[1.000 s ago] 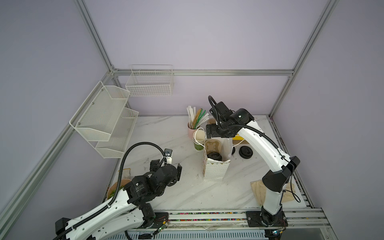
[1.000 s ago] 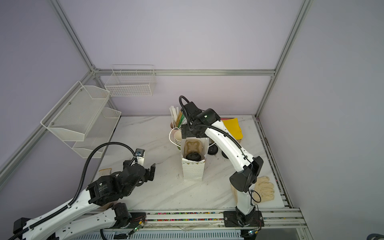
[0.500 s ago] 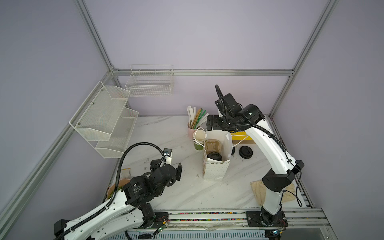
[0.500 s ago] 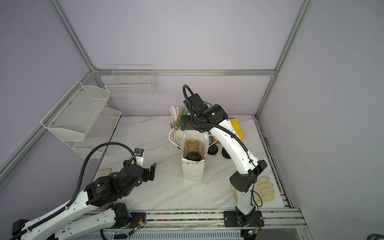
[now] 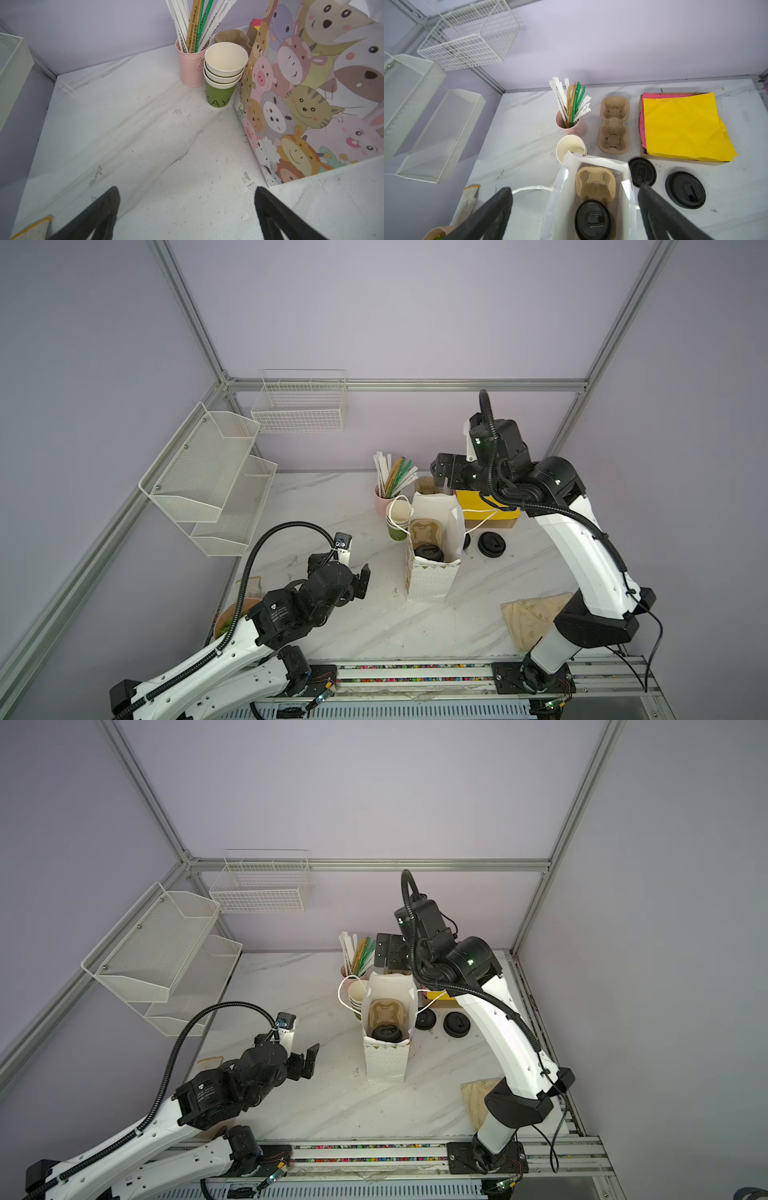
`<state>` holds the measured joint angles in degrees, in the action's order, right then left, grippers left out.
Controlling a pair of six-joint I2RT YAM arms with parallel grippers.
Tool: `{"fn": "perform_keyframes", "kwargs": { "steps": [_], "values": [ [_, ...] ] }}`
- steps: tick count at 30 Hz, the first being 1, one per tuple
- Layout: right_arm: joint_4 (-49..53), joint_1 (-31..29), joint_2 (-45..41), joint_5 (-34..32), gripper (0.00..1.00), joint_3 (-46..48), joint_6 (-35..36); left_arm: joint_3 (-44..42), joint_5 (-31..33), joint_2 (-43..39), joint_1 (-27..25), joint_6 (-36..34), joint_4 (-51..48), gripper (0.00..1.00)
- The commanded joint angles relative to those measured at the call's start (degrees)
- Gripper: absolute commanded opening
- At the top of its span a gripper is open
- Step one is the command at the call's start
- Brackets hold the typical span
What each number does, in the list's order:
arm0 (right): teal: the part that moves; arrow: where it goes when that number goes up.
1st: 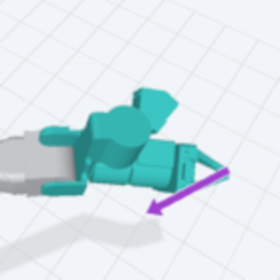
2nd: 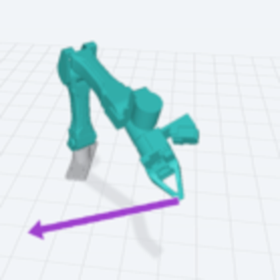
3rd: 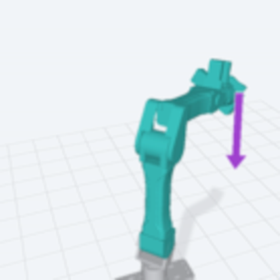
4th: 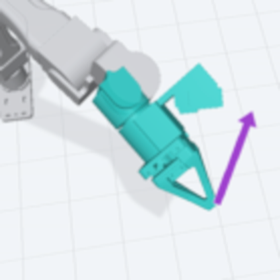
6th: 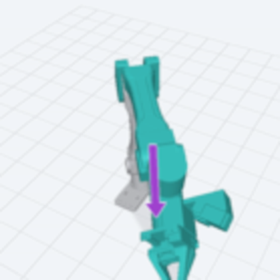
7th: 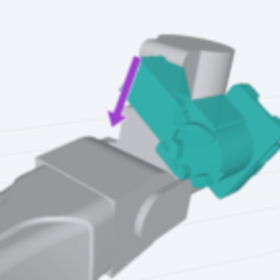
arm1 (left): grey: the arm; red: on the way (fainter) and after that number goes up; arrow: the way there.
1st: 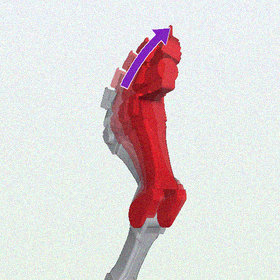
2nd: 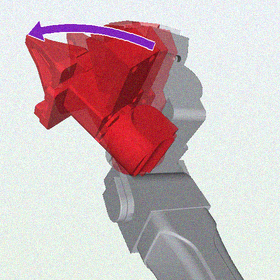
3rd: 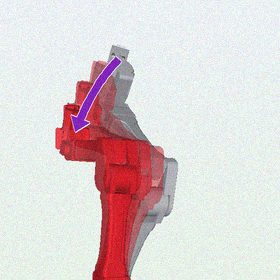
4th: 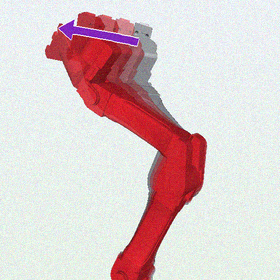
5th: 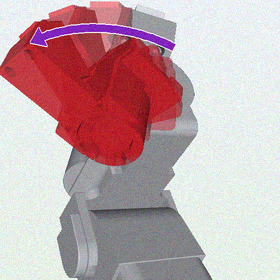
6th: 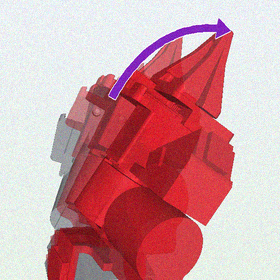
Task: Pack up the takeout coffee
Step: 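Open the right gripper and lift it up out of the bag, then reach the left gripper to the pink straw cup while the right gripper draws back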
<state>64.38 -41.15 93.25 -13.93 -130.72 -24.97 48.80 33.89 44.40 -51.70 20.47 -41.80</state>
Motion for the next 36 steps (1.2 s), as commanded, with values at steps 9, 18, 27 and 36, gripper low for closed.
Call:
{"fn": "perform_keyframes", "kwargs": {
  "steps": [9, 18, 27, 36],
  "values": [
    [-14.42, 0.19, -15.02, -4.56, 0.97, 15.82, 0.92, 13.87, -16.47, 8.35, 14.39, -5.48, 11.96, 0.97],
    [-22.25, 0.19, -26.21, 0.98, 0.97, 30.34, 2.8, 24.92, -30.94, 26.81, 26.81, -4.72, 22.5, 0.9],
    [-25.37, 0.19, -32.04, 6.72, 0.97, 37.92, 2.98, 38.95, -42.85, 46.6, 34.92, -1.65, 27.94, 0.85],
    [-25.74, 0.19, -35.08, 8.2, 0.97, 41.24, 3.35, 51.61, -45.36, 59.44, 35.84, -2.24, 26.27, 0.74]
  ]
}}
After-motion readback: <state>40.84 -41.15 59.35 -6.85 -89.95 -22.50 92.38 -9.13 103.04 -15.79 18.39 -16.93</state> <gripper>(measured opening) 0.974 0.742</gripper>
